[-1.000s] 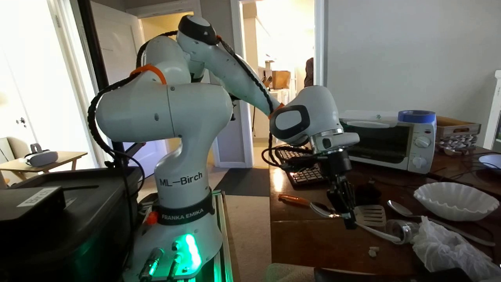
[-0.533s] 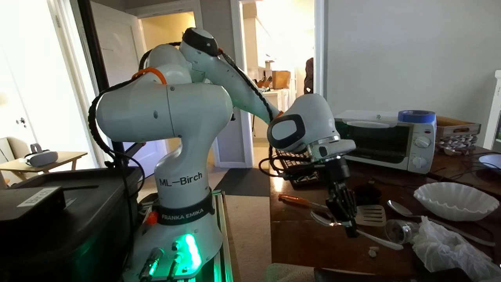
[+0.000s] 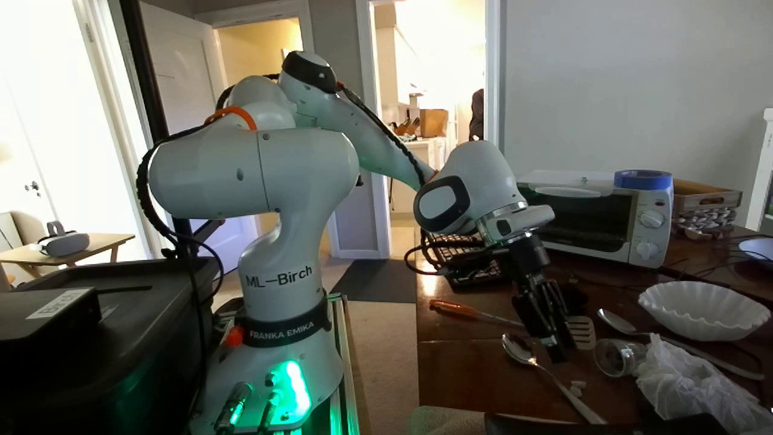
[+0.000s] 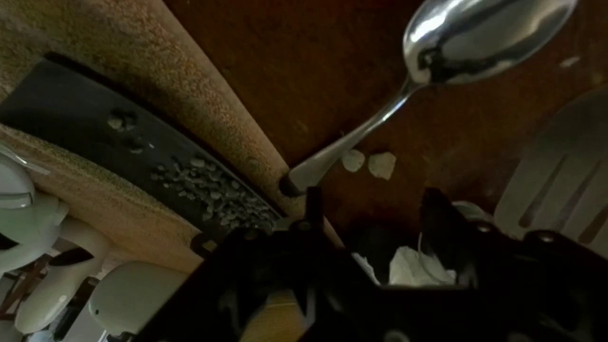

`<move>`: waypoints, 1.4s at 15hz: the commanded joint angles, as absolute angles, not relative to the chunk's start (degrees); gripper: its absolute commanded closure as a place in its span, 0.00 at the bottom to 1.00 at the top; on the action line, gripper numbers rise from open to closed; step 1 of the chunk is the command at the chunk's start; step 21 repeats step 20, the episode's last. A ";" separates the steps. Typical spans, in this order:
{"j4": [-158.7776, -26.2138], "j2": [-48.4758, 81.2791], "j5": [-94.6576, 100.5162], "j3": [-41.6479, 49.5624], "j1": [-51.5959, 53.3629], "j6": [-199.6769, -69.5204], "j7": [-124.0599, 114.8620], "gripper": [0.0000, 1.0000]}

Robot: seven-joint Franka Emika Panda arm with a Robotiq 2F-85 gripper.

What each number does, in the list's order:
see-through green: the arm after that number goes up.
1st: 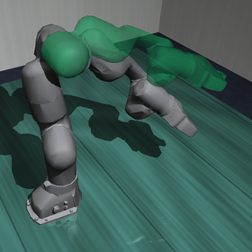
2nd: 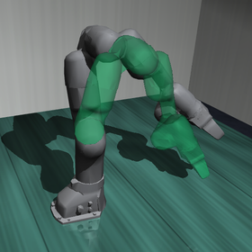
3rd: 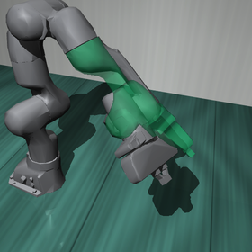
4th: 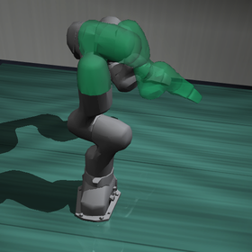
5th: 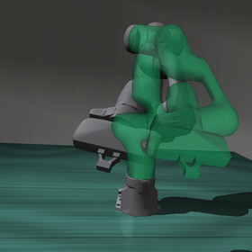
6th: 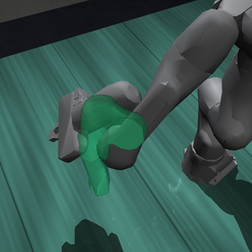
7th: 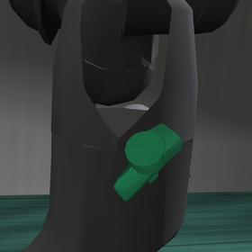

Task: Use the silver spoon to remove some contents from the black tray and place them in the black bowl.

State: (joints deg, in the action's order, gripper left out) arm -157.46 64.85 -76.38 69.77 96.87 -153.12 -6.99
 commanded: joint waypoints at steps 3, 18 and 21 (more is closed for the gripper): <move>-157.22 64.21 -81.11 77.44 99.53 -153.70 2.59 0.01; -157.12 59.90 -81.89 95.67 107.30 -151.50 7.67 0.00; -157.12 59.90 -81.87 95.66 107.29 -151.51 7.67 0.00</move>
